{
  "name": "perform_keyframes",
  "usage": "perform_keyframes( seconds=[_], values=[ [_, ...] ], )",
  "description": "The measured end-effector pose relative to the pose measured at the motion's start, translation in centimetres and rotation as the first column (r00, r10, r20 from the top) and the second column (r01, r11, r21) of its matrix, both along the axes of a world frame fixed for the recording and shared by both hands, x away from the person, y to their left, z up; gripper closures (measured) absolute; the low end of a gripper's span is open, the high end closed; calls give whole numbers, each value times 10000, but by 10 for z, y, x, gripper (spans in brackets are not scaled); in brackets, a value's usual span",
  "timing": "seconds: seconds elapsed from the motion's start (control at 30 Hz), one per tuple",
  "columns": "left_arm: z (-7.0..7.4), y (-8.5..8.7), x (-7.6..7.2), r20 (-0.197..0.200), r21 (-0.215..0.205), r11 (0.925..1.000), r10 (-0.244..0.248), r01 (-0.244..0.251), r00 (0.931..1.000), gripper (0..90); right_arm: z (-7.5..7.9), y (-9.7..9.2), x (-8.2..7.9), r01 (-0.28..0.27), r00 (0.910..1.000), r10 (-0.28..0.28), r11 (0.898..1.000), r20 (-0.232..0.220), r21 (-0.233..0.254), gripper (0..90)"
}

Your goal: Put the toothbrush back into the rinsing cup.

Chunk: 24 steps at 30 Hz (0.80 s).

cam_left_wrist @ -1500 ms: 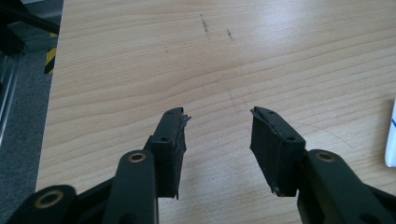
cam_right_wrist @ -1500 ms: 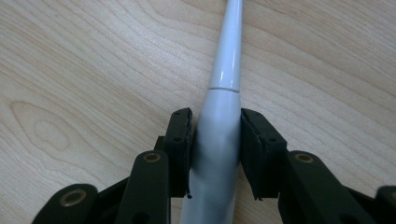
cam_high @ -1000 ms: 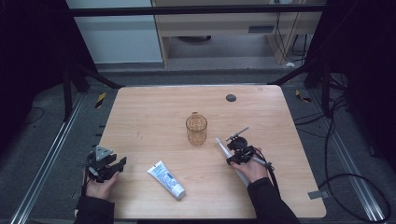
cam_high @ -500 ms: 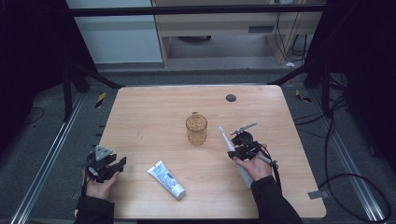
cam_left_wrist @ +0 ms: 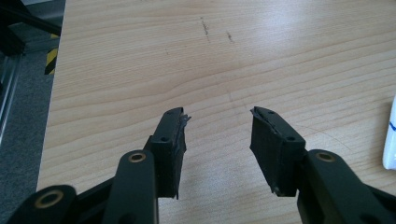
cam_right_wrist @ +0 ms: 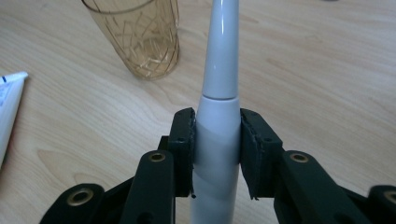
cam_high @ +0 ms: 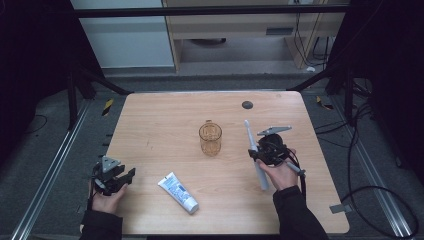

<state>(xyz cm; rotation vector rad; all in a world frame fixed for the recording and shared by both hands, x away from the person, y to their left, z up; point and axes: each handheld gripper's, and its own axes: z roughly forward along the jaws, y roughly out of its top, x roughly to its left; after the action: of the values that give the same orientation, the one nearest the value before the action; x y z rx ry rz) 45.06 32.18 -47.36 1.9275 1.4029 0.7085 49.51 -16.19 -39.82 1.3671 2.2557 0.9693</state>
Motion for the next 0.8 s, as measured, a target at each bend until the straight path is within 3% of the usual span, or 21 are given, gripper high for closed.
perform_keyframes(
  seconds=[0.23, 0.37, 0.4, 0.47, 0.5, 0.53, 0.63, 0.67, 0.7, 0.8],
  values=[
    [0, 0, 0, 43, 8, 10000, 8, -8, 10000, 541, 8, -5, -4, 246, 9949, -305, 9977, 965, 625, 677],
    [1, 0, 0, 79, 6, 10000, 23, -23, 10000, 540, 13, -7, -6, 334, 9883, -469, 9950, 1451, 940, 677],
    [1, 0, -1, 103, -10, 10000, 49, -49, 9999, 540, 16, -7, -7, 346, 9823, -546, 9930, 1790, 1128, 677],
    [1, 0, 0, 111, -14, 10000, 62, -62, 9999, 538, 18, -7, -7, 337, 9803, -560, 9924, 1896, 1186, 677],
    [1, 0, 0, 115, -12, 10000, 67, -67, 9999, 537, 21, -7, -8, 381, 9732, -684, 9895, 2197, 1395, 677],
    [1, 0, 0, 110, -13, 10000, 74, -74, 9999, 537, 21, -7, -8, 381, 9732, -684, 9895, 2197, 1395, 677],
    [1, 1, 0, 141, 6, 9999, 103, -103, 9998, 534, 26, -7, -7, 543, 9572, -1037, 9814, 2703, 1841, 677],
    [1, 1, 0, 141, 6, 9999, 103, -103, 9998, 534, 26, -7, -7, 543, 9572, -1037, 9814, 2703, 1841, 677],
    [1, 2, -1, 155, -15, 9999, 130, -130, 9998, 533, 28, -7, -7, 629, 9477, -1244, 9756, 2939, 2104, 677],
    [1, 1, -1, 167, -22, 9999, 142, -141, 9998, 529, 31, -7, -6, 701, 9332, -1476, 9690, 3277, 2368, 677]
  ],
)
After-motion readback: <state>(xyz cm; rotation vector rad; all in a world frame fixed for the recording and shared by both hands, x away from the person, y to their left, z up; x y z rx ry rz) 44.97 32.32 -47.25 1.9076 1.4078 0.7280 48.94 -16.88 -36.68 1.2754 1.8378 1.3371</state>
